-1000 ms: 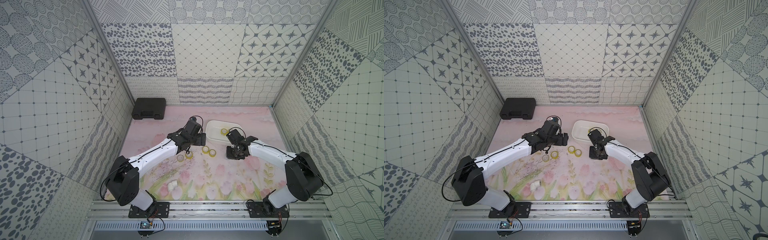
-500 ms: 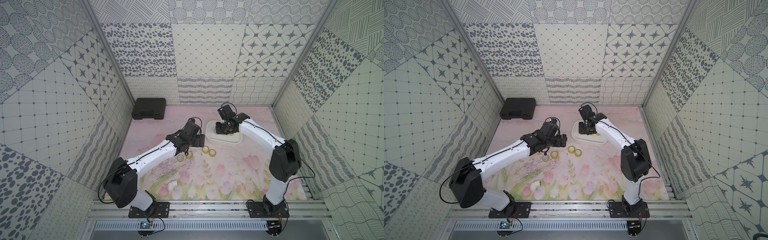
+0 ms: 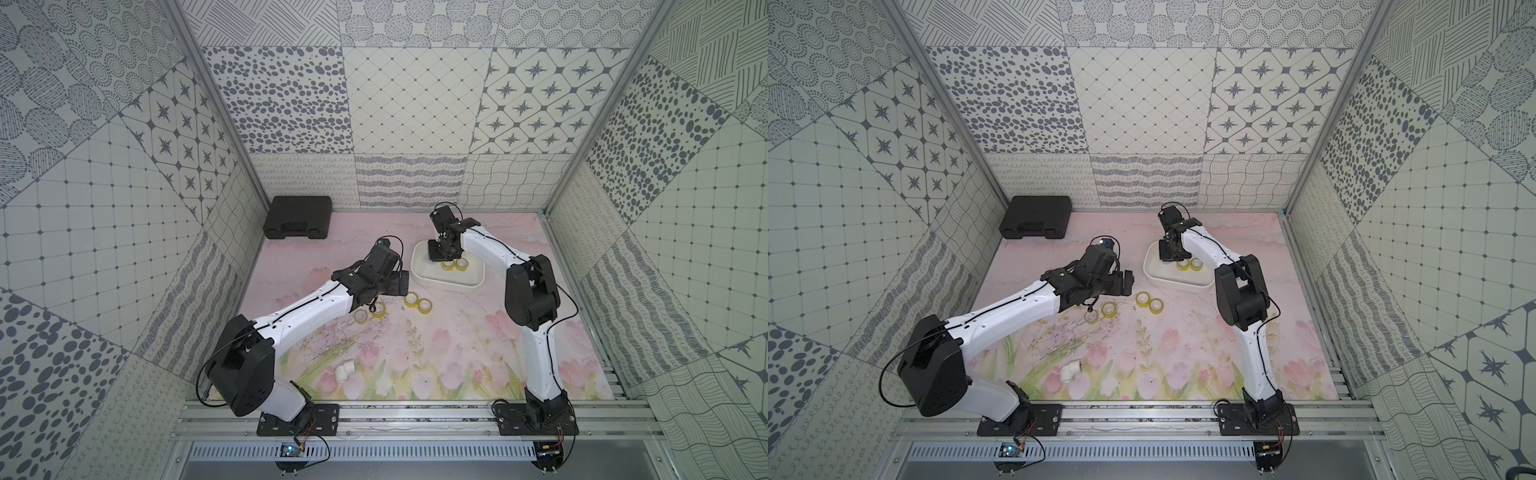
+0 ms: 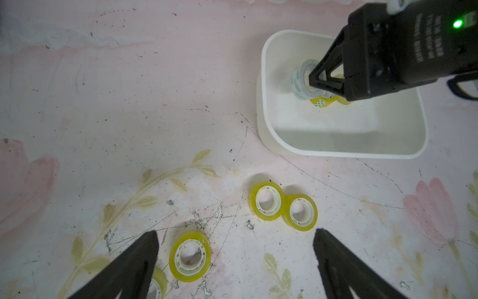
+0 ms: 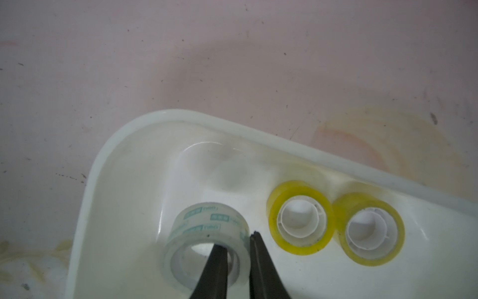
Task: Put the transparent tape into the storage box
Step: Place the tape in the storage box.
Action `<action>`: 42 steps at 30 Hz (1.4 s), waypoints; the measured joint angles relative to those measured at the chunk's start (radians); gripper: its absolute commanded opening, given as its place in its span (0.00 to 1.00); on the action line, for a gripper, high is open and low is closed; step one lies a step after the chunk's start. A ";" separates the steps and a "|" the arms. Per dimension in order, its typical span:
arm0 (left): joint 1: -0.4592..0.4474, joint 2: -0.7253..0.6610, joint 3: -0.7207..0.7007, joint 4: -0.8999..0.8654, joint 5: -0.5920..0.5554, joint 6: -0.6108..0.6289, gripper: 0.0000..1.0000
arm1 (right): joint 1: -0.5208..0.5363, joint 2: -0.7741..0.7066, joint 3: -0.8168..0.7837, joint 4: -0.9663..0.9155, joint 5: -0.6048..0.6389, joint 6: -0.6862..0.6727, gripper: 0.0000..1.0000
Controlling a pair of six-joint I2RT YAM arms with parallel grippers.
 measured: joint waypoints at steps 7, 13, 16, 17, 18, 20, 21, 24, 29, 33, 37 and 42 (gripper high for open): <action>0.002 0.025 0.017 -0.002 0.010 0.000 0.99 | -0.011 0.071 0.035 -0.004 0.003 -0.016 0.00; 0.006 0.043 0.027 -0.002 0.015 -0.003 0.99 | -0.013 0.101 0.063 -0.007 0.010 -0.021 0.00; 0.006 0.049 0.033 -0.002 0.015 -0.003 0.99 | -0.013 0.101 0.068 -0.006 0.019 -0.024 0.09; 0.006 0.050 0.033 -0.001 0.015 -0.003 0.99 | -0.013 0.101 0.068 -0.006 0.022 -0.025 0.12; 0.006 0.052 0.033 -0.002 0.015 -0.003 0.99 | -0.013 0.101 0.069 -0.006 0.023 -0.026 0.14; 0.006 0.055 0.033 -0.002 0.016 -0.003 0.99 | -0.013 0.101 0.069 -0.006 0.026 -0.029 0.17; 0.006 0.056 0.033 -0.002 0.016 -0.003 0.99 | -0.013 0.101 0.069 -0.006 0.027 -0.031 0.19; 0.006 0.060 0.033 -0.002 0.017 -0.003 0.99 | -0.013 0.101 0.069 -0.006 0.030 -0.036 0.27; 0.007 0.060 0.031 -0.001 0.023 -0.003 0.99 | -0.013 0.101 0.077 -0.007 0.029 -0.036 0.31; 0.008 0.060 0.019 0.005 0.035 -0.002 0.99 | -0.013 0.101 0.103 -0.006 0.025 -0.035 0.31; 0.010 0.060 -0.008 0.012 0.053 0.010 0.99 | -0.010 0.080 0.115 -0.005 0.017 -0.031 0.31; 0.012 0.095 -0.041 0.022 0.096 0.039 0.95 | 0.000 -0.065 0.042 0.005 0.001 -0.008 0.31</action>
